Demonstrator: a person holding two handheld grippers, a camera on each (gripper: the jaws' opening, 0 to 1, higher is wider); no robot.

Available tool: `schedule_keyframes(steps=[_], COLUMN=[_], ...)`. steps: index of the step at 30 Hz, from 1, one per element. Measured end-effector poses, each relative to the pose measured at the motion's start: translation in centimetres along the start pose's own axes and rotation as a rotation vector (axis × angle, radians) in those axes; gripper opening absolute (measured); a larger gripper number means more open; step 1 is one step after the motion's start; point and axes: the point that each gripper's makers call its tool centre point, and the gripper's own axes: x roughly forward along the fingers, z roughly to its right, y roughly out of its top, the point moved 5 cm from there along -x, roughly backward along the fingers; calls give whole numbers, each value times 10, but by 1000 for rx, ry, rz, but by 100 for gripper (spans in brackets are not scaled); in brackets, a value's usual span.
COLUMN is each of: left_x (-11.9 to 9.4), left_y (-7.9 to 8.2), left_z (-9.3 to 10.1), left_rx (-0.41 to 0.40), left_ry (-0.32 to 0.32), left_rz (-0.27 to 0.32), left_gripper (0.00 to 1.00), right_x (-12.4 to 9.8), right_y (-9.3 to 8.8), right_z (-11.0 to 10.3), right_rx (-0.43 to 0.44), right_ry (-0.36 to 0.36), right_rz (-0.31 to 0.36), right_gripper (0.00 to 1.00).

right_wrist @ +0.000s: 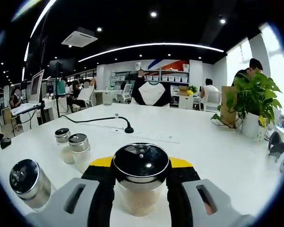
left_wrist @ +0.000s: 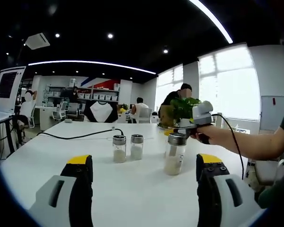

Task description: Rotate the seasoning bottle until the label or dispensing opening points toward the visible target arrow and the bottle remains upright within the marked orientation range

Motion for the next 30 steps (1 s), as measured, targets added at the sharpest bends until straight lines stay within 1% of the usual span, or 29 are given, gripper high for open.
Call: schedule_keyframes(steps=[4, 7, 13, 17, 26, 30], left_x=[0, 2, 6, 6, 7, 7], left_y=[-2, -3, -4, -5, -8, -5], left_z=[2, 4, 9, 10, 10, 11], left_rx=[-2, 5, 4, 1, -1, 14], left_ry=[-7, -12, -34, -37, -40, -39], left_rz=[-5, -9, -12, -15, -22, -5], left_gripper=[95, 96, 96, 96, 96, 94], right_x=[-8, -13, -43, -61, -85, -94], right_y=[-1, -4, -15, -19, -23, -24], right_z=[0, 1, -9, -15, -20, -20], right_rx=[2, 5, 6, 6, 12, 16], right_ry=[-9, -34, -31, -33, -37, -44], right_rz=[-3, -7, -8, -13, -12, -17], right_gripper=[40, 40, 40, 40, 40, 40])
